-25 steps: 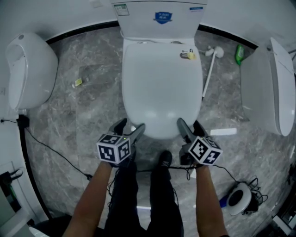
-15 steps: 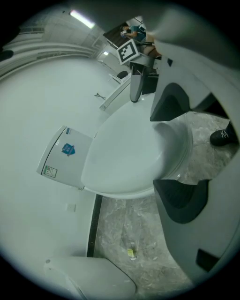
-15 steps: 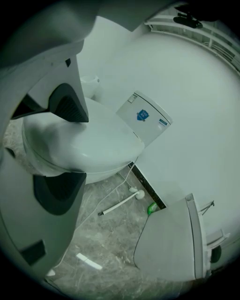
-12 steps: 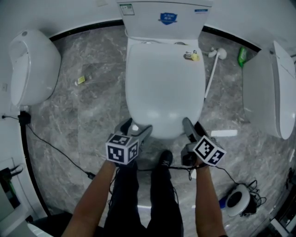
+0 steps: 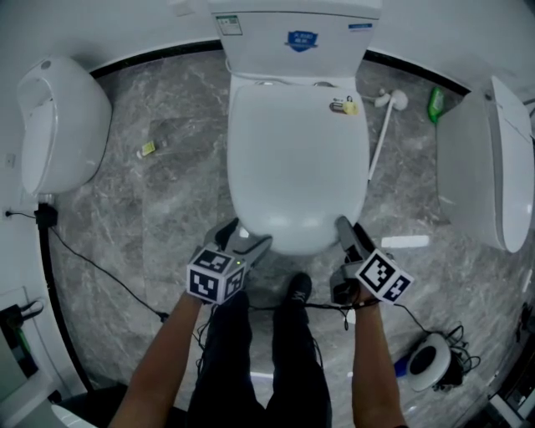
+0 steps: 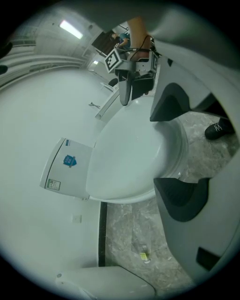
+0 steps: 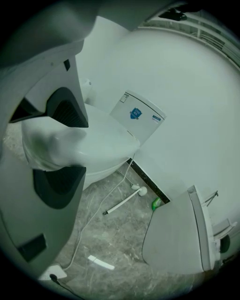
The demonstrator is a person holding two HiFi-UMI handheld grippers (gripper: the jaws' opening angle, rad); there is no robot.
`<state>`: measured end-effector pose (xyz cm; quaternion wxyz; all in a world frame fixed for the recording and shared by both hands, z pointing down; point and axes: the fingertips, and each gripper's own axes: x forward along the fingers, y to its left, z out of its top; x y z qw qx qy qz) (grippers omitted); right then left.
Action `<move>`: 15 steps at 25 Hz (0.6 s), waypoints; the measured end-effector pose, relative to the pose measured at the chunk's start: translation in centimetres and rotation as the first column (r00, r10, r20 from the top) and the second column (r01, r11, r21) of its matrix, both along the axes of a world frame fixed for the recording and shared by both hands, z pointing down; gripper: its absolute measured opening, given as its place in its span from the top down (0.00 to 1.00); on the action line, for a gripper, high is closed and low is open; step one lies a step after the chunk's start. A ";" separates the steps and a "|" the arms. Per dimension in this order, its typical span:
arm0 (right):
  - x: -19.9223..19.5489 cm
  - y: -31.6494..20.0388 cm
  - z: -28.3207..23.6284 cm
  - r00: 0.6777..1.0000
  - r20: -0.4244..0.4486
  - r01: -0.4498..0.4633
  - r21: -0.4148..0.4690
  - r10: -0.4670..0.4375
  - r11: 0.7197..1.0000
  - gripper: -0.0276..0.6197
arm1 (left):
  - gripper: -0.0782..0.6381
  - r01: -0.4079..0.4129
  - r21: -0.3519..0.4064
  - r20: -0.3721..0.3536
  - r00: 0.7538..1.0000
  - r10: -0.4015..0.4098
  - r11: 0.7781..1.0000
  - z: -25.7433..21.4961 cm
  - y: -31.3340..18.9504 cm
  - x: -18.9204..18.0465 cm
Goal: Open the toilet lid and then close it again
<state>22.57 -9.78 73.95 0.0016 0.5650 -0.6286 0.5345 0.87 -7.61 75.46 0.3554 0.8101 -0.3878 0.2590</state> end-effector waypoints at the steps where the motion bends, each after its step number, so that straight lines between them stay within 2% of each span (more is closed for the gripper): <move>1: 0.1 0.0 -0.2 1.000 0.005 -0.006 0.000 0.006 1.000 0.53 | 0.37 -0.004 0.003 -0.003 1.000 0.004 1.000 -0.2 0.0 0.0; 7: 0.3 -0.1 -1.9 1.000 0.013 -0.018 0.007 0.018 1.000 0.53 | 0.37 -0.090 0.026 -0.011 0.996 0.091 0.996 -1.9 0.4 -0.1; 15: 0.8 -0.4 -4.0 0.999 0.003 -0.051 0.008 0.051 0.999 0.54 | 0.44 -0.190 0.052 0.050 0.981 0.188 0.980 -3.6 1.1 -1.0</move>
